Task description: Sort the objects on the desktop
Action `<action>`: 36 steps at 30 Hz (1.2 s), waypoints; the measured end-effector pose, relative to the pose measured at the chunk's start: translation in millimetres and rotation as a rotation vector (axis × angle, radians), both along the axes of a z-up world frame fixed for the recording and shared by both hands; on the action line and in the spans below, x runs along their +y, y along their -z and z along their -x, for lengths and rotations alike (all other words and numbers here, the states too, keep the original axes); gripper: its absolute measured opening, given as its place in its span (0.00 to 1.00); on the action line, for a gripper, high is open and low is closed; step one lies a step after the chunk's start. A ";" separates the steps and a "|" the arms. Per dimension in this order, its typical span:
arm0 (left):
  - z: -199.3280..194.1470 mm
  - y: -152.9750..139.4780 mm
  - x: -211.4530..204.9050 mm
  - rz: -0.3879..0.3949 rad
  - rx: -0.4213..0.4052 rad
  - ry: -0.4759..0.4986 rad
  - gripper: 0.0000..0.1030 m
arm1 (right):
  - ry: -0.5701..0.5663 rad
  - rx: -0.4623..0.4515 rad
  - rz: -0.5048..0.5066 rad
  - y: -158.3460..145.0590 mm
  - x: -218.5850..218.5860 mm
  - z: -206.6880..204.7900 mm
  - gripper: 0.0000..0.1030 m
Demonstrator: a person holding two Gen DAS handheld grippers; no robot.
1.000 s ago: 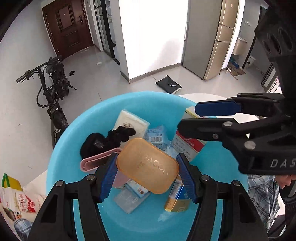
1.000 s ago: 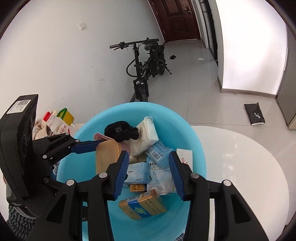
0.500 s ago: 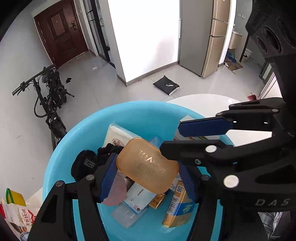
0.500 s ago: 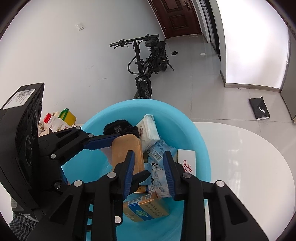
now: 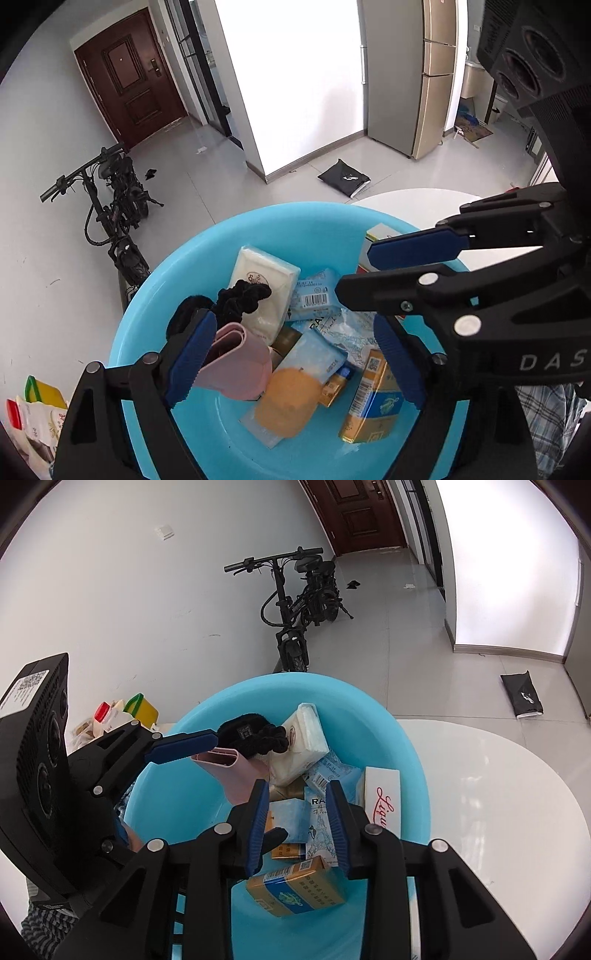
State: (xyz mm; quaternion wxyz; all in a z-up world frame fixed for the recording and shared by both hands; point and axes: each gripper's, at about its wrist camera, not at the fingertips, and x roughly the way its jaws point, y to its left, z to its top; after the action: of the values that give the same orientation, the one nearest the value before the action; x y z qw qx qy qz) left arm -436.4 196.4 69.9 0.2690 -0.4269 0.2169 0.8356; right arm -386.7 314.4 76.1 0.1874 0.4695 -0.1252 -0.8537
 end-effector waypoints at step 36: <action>-120.8 -29.8 -115.4 -0.150 -0.058 -0.147 0.86 | -0.140 0.077 -0.177 -23.4 -63.8 -104.8 0.67</action>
State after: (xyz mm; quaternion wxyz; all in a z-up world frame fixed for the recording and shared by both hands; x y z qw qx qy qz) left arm -315.6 80.9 99.7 0.2443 -0.4444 0.1137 0.8543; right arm -281.9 250.6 99.6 0.2091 0.4586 -0.0088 -0.8636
